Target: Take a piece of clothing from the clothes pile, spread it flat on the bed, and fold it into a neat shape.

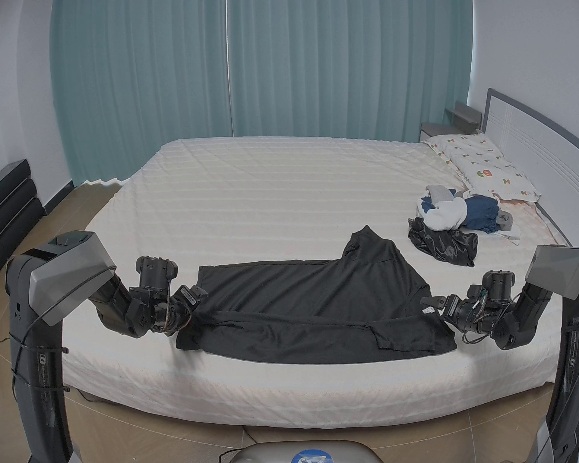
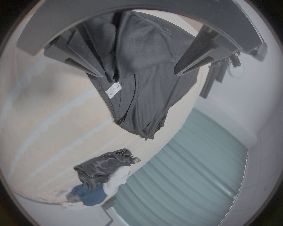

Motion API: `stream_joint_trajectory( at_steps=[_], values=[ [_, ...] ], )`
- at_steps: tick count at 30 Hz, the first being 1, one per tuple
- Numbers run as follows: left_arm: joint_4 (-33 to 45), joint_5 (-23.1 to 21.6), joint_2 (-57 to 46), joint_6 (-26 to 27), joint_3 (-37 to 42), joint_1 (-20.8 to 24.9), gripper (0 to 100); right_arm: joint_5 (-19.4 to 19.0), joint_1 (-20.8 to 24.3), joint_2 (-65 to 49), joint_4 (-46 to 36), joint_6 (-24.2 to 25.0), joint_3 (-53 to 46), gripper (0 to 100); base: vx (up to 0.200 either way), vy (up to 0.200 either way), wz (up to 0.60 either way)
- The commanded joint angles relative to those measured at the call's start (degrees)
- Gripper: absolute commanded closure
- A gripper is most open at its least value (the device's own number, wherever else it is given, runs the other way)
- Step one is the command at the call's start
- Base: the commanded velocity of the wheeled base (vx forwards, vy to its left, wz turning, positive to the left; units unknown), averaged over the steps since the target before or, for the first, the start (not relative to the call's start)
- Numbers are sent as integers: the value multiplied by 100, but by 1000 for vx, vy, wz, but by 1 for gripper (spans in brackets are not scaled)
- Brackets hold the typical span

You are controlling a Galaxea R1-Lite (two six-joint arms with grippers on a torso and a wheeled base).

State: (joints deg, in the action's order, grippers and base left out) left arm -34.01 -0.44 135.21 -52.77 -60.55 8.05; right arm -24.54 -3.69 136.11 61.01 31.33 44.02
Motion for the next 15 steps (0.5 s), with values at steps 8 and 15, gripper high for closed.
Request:
stream_joint_trajectory(
  at_steps=[8, 15],
  values=[
    [44, -255, -469, -339, 43, -145, 0, 98, -26, 232, 807, 1631, -157, 0, 0, 0, 0],
    [545, -264, -583, -295, 79, 109, 0, 98, -44, 399, 1167, 1648, -262, 0, 0, 0, 0]
  ],
)
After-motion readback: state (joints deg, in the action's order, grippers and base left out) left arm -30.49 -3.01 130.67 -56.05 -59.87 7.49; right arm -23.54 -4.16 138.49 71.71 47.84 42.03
